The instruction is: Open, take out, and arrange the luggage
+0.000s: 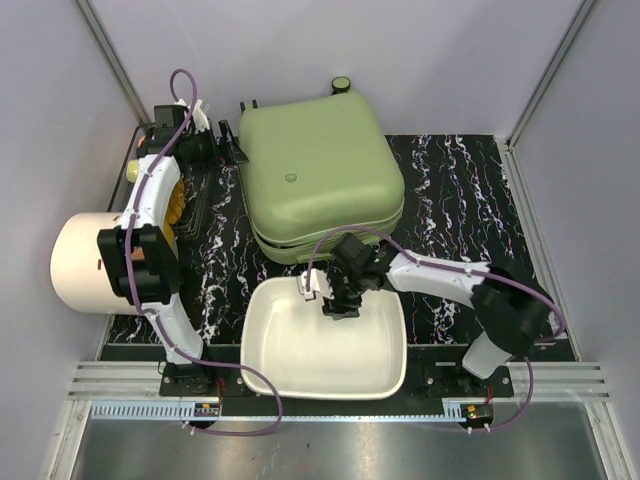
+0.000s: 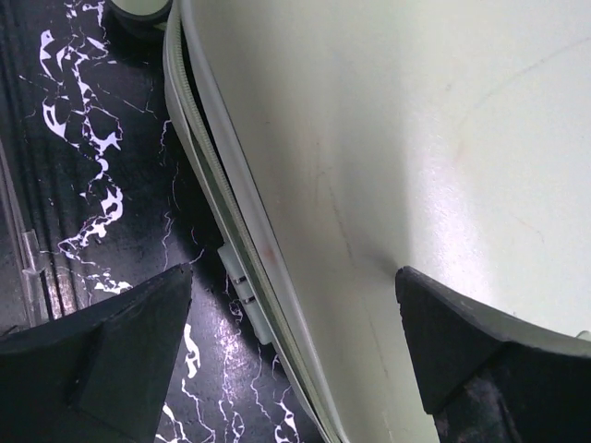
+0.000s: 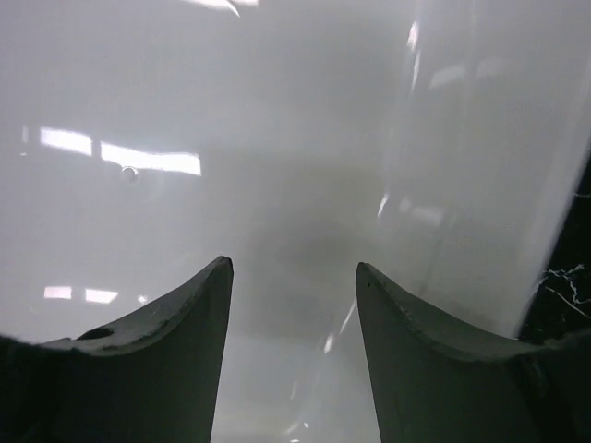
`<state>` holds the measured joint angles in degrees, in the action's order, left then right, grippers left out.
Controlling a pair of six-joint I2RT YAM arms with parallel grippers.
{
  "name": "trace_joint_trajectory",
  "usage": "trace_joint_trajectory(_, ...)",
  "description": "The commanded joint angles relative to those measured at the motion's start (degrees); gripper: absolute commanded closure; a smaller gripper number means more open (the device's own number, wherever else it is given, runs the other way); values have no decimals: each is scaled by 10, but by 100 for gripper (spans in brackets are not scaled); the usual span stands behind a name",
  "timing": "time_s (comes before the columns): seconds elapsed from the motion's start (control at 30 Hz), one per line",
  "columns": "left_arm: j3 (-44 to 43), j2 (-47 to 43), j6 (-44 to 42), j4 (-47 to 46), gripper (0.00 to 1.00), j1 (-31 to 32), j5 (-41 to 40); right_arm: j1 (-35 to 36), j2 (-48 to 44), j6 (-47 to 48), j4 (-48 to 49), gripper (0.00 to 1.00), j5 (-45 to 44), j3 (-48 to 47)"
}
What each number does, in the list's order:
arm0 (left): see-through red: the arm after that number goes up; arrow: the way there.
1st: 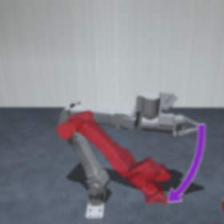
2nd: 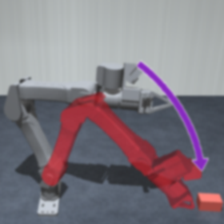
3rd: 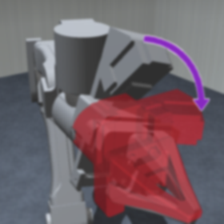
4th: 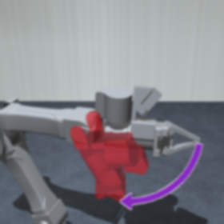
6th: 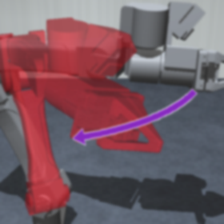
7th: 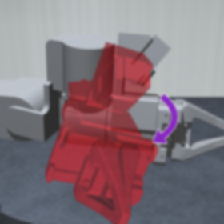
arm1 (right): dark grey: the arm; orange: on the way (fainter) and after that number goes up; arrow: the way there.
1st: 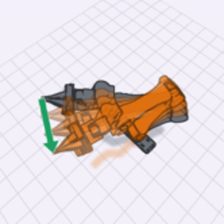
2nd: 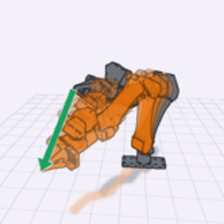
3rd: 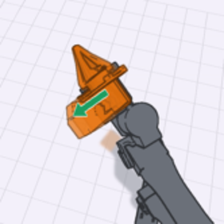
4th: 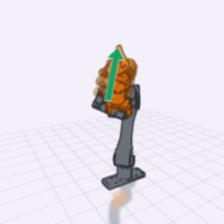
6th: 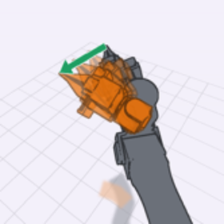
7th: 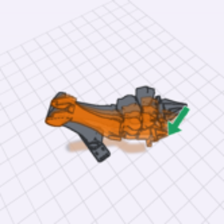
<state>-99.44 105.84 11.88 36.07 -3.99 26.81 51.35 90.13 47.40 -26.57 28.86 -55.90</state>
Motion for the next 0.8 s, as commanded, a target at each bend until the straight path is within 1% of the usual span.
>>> trace_joint_trajectory(0.0,-18,28,56,-63,4,-13,65,2,72,25,128,38,-148,-21)
trace_joint_trajectory(0.03,-18,37,57,-69,5,-12,86,2,91,28,138,38,-181,-26)
trace_joint_trajectory(0.1,-19,45,53,-82,5,-7,115,0,99,27,162,37,-201,-38)
trace_joint_trajectory(0.2,-29,67,57,-96,5,-4,140,-2,87,17,152,35,-192,-49)
trace_joint_trajectory(0.3,-52,99,59,-97,5,-3,174,-2,31,-15,120,30,-159,-51)
trace_joint_trajectory(0.33,-58,106,60,-98,5,0,181,-4,-4,-20,107,29,-145,-52)
trace_joint_trajectory(0.4,-74,128,69,-107,4,6,199,-11,-42,-41,89,26,-139,-50)
trace_joint_trajectory(0.43,-80,137,70,-107,4,9,199,-30,-77,-45,78,25,-116,-58)
trace_joint_trajectory(0.5,-95,161,70,-115,4,15,208,-55,-107,-79,52,22,-98,-70)
trace_joint_trajectory(0.53,-102,171,69,-116,4,22,212,-75,-131,-92,43,21,-68,-78)
trace_joint_trajectory(0.57,-109,180,69,-115,4,26,218,-111,-141,-106,31,21,-54,-96)
trace_joint_trajectory(0.6,-123,198,67,-115,4,31,233,-134,-151,-141,29,19,-43,-105)
trace_joint_trajectory(0.63,-131,205,63,-112,4,37,237,-152,-162,-157,28,18,-30,-114)
trace_joint_trajectory(0.67,-138,214,57,-111,4,51,240,-190,-166,-171,23,18,-28,-132)
trace_joint_trajectory(0.77,-161,240,55,-110,5,87,252,-243,-165,-212,14,15,-34,-166)
